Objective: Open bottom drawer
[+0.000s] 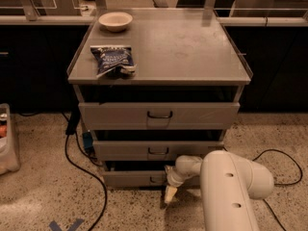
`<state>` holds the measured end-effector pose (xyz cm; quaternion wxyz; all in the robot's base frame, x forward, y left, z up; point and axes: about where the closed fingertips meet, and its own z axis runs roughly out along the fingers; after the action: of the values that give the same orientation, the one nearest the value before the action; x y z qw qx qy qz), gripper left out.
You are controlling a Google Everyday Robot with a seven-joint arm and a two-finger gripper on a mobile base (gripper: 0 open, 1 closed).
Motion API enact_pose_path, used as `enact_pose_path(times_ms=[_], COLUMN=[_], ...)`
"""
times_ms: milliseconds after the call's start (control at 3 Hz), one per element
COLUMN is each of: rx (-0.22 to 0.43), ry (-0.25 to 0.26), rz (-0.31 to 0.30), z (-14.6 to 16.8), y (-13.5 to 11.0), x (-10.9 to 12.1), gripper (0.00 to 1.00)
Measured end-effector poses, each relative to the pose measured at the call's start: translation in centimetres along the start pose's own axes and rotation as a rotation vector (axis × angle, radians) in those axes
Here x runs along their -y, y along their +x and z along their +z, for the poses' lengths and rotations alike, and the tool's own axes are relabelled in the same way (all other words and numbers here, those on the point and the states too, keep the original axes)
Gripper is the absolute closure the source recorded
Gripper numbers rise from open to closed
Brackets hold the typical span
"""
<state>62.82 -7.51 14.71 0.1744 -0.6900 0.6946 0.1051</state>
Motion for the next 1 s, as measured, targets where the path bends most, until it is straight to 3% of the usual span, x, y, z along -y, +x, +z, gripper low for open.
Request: enact_pose_path(times_ms=[333, 667, 1000], rx=[0.025, 0.056, 0.056], ry=[-0.042, -0.133, -0.133], rz=[0.062, 0.125, 0.125], z=[-1.9, -4.0, -3.9], y=[-0.1, -0.3, -0.3], x=[-0.7, -3.2, -3.2], gripper=[0.00, 0.00, 0.00])
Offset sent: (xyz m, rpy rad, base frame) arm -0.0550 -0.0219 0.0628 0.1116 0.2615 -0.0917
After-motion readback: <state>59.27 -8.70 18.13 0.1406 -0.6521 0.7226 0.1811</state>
